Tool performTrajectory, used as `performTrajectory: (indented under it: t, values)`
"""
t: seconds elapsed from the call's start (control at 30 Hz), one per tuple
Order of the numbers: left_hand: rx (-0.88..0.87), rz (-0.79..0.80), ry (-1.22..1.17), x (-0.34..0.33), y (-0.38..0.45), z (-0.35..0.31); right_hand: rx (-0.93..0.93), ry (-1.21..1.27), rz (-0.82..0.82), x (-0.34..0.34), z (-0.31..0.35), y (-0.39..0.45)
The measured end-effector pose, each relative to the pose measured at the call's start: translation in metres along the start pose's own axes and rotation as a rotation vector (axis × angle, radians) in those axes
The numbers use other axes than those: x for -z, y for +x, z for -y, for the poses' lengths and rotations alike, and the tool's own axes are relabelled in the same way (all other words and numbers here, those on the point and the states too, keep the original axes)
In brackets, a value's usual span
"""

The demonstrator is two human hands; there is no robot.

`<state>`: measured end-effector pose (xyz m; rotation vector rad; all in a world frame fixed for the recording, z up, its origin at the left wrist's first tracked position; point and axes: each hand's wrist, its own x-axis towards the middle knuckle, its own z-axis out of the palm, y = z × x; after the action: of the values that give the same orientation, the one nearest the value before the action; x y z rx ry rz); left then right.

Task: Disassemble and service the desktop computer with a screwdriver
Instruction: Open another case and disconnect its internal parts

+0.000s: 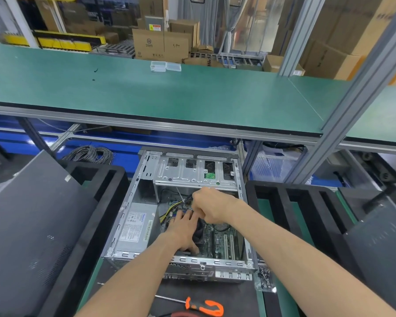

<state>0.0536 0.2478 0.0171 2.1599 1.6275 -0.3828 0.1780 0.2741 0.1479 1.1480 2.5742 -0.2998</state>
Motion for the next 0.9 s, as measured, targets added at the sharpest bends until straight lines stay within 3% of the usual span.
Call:
performTrajectory:
  t: [0.07, 0.17, 0.27, 0.53, 0.67, 0.8, 0.9]
  values:
    - [-0.006, -0.006, 0.005, 0.0, 0.0, 0.0, -0.028, 0.007, -0.034, -0.002, -0.002, -0.001]
    - [-0.003, -0.001, 0.002, 0.0, 0.001, 0.0, -0.237, 0.062, -0.143, -0.009, -0.006, 0.0]
    - [-0.009, -0.004, -0.023, -0.001, 0.001, 0.001, -0.33, 0.068, -0.106, -0.01, -0.003, 0.006]
    - [-0.011, -0.004, -0.022, -0.002, 0.002, 0.002, -0.036, -0.045, -0.009, -0.003, -0.001, 0.004]
    - [-0.008, -0.003, -0.016, -0.002, 0.001, 0.002, -0.003, 0.036, -0.058, -0.006, -0.007, 0.003]
    - [-0.011, -0.005, -0.016, 0.0, 0.001, 0.002, -0.29, 0.263, -0.254, -0.019, -0.013, -0.002]
    - [-0.019, -0.032, -0.049, 0.002, -0.002, 0.002, -0.41, 0.124, -0.195, -0.017, -0.013, -0.001]
